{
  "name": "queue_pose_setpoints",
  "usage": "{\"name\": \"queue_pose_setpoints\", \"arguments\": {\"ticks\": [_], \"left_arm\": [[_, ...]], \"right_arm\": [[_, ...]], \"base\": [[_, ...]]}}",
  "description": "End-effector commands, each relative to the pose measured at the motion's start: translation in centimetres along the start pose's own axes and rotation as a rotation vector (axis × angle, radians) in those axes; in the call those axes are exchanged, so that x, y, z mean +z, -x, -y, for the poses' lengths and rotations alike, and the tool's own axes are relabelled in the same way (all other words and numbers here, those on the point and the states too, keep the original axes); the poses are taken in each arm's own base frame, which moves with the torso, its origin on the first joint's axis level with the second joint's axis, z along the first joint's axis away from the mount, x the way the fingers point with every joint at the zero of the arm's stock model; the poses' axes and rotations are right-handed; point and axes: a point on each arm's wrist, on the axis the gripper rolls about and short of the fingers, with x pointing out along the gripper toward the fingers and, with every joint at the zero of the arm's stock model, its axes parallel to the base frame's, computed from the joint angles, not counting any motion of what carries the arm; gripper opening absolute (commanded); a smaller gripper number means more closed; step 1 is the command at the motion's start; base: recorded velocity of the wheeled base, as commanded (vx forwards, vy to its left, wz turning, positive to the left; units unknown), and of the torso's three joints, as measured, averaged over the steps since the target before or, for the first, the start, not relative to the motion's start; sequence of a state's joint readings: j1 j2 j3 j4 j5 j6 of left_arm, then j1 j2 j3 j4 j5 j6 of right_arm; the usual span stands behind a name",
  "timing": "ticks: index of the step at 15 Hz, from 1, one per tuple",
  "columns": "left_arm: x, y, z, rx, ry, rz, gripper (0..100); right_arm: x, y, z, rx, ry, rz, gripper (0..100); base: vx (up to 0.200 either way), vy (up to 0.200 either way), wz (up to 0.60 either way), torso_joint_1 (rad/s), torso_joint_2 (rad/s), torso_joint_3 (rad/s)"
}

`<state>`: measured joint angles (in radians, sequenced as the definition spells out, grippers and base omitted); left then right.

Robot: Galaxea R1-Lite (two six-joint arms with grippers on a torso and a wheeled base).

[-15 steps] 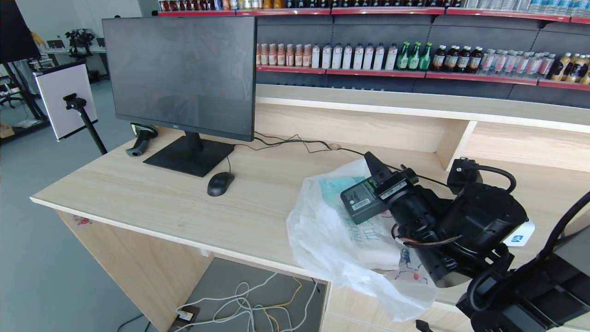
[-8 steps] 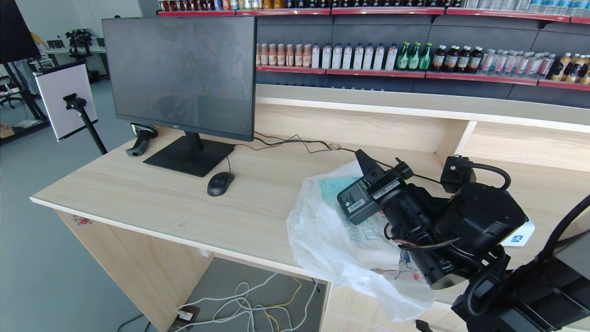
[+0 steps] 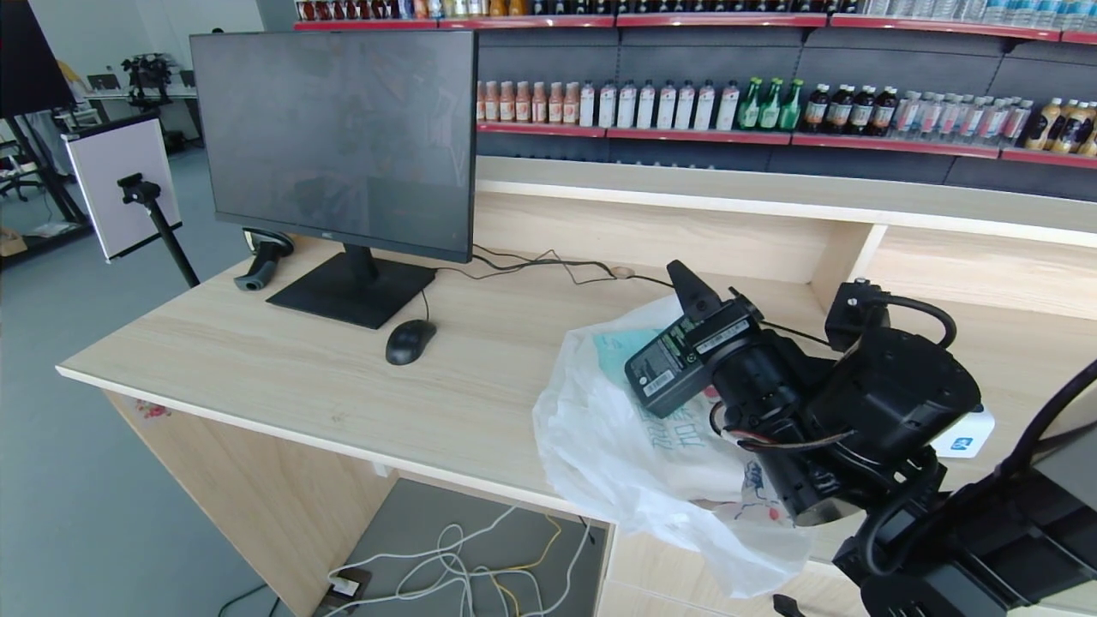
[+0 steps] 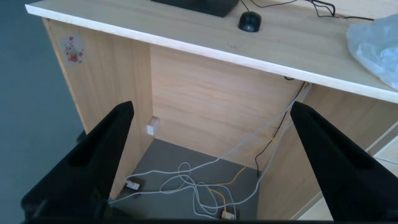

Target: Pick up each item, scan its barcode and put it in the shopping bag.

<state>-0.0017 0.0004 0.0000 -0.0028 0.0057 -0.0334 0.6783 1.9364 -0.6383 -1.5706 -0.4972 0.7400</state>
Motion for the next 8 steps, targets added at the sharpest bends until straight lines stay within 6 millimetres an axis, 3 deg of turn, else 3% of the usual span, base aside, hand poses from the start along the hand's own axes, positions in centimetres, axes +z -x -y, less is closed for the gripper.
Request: {"name": "queue_pose_setpoints", "arguments": {"ticks": [1, 5, 8], "left_arm": [[0.0, 0.0, 0.0, 0.001, 0.0, 0.001, 100], [0.0, 0.0, 0.0, 0.001, 0.0, 0.001, 100], [0.0, 0.0, 0.0, 0.001, 0.0, 0.001, 100]], "right_arm": [[-0.2, 0.0, 0.2, -0.007, -0.026, -0.005, 100], [-1.8, 0.2, 1.7, -0.052, -0.026, -0.053, 100], [-2.3, 0.2, 1.6, -0.046, -0.005, -0.067, 100]], "base": [[0.0, 0.0, 0.0, 0.0, 0.0, 0.0], [0.0, 0.0, 0.0, 0.0, 0.0, 0.0], [0.0, 0.0, 0.0, 0.0, 0.0, 0.0]]}}
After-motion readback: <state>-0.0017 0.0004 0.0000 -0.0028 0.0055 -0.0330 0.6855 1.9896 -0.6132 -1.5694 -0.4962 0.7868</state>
